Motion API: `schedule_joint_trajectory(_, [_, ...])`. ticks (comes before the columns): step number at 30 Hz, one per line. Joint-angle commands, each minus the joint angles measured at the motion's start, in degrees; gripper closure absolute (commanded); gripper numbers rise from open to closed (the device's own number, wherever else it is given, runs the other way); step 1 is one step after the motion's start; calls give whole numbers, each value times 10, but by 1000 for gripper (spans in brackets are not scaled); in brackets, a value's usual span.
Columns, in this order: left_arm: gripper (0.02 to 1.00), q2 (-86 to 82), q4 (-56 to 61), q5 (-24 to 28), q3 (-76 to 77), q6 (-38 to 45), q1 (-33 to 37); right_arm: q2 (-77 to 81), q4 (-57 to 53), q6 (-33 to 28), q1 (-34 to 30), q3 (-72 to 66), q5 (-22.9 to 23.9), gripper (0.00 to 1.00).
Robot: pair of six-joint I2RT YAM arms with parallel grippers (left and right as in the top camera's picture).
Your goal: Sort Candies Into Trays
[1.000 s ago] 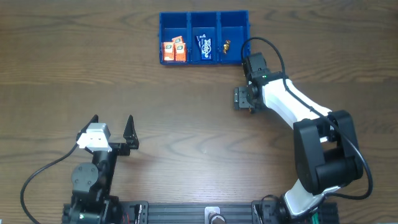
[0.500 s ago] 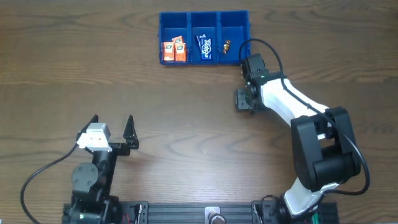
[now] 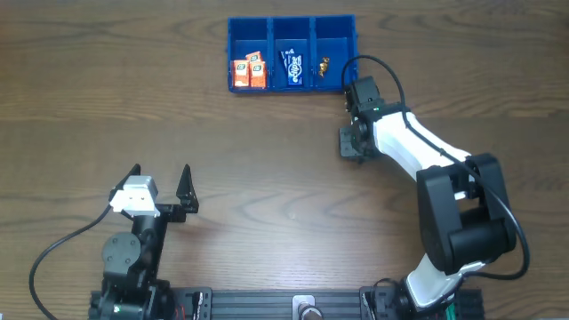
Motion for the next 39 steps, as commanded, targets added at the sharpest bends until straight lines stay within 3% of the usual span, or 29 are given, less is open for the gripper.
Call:
schedule_joint_trajectory(1, [23, -3, -19, -7, -14, 2, -3, -98, -3, 3, 19, 50, -23, 965])
schedule_joint_trajectory(5, [23, -3, -19, -7, -14, 2, -3, -142, -2, 3, 41, 167, 22, 965])
schedule_joint_trajectory(9, [20, -3, -19, -7, -14, 2, -3, -74, -2, -2, 42, 316, 65, 965])
schedule_joint_trajectory(14, [20, -3, -19, -7, -14, 2, -3, 73, -29, -17, 42, 456, 68, 965])
schedule_joint_trajectory(21, [20, -3, -19, -7, -14, 2, -3, 170, -28, -10, 33, 468, 68, 965])
schedule_joint_trajectory(34, [20, -3, -19, -6, -14, 2, -3, 185, -33, 18, 21, 466, 98, 936])
schedule_joint_trajectory(36, [23, -3, -19, -7, -14, 2, -3, 185, -33, 18, 21, 466, 98, 884])
schedule_joint_trajectory(37, [20, -3, -19, -7, -14, 2, -3, 185, -32, 18, 21, 466, 96, 790])
schedule_joint_trajectory(39, [20, -3, -19, -6, -14, 2, -3, 185, -33, 16, 21, 466, 81, 454])
